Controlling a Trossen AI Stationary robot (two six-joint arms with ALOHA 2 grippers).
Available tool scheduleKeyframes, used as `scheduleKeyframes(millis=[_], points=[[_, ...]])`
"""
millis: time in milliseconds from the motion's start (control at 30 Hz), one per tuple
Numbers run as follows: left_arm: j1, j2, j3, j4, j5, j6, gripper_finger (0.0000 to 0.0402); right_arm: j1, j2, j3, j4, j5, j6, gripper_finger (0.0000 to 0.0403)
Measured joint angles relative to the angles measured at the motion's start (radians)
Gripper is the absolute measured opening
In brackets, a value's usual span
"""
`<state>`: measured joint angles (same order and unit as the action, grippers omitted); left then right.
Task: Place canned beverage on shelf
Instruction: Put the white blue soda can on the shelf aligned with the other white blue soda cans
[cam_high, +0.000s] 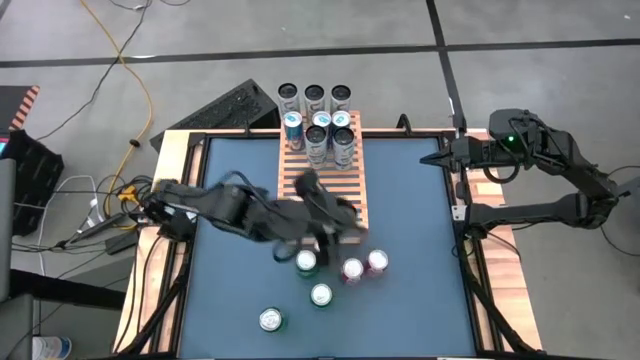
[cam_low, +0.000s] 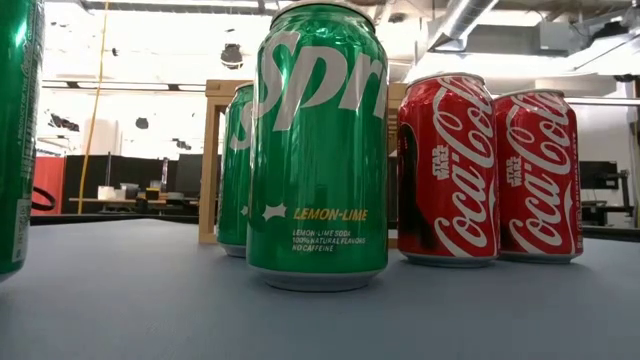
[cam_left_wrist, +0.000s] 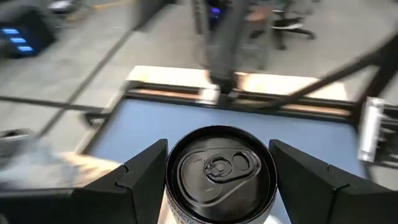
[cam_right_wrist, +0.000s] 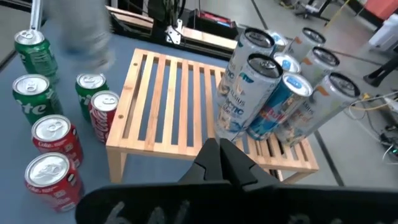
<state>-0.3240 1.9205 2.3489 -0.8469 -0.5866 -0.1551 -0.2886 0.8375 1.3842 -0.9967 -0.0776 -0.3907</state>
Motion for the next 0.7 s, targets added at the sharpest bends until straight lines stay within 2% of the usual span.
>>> scheduleKeyframes(millis=[133, 433, 567, 700], points=[[0.036, -0.069, 0.002, -0.125, -0.075, -0.027, 0.0237, 0.000, 0.000, 0.000, 0.028, 0.019, -0.011, 0.0000], [0.197, -0.189, 0.001, -0.341, -0.062, -0.028, 0.0237, -0.001, 0.002, 0.000, 0.129, 0.111, -0.011, 0.0000], [0.266, -0.247, -0.001, -0.313, 0.022, 0.118, 0.0237, -0.001, 0.011, 0.000, 0.175, 0.112, -0.011, 0.0000], [0.352, -0.317, -0.058, -0.299, 0.209, 0.182, 0.0237, -0.002, 0.024, 0.000, 0.204, 0.142, -0.011, 0.0000]])
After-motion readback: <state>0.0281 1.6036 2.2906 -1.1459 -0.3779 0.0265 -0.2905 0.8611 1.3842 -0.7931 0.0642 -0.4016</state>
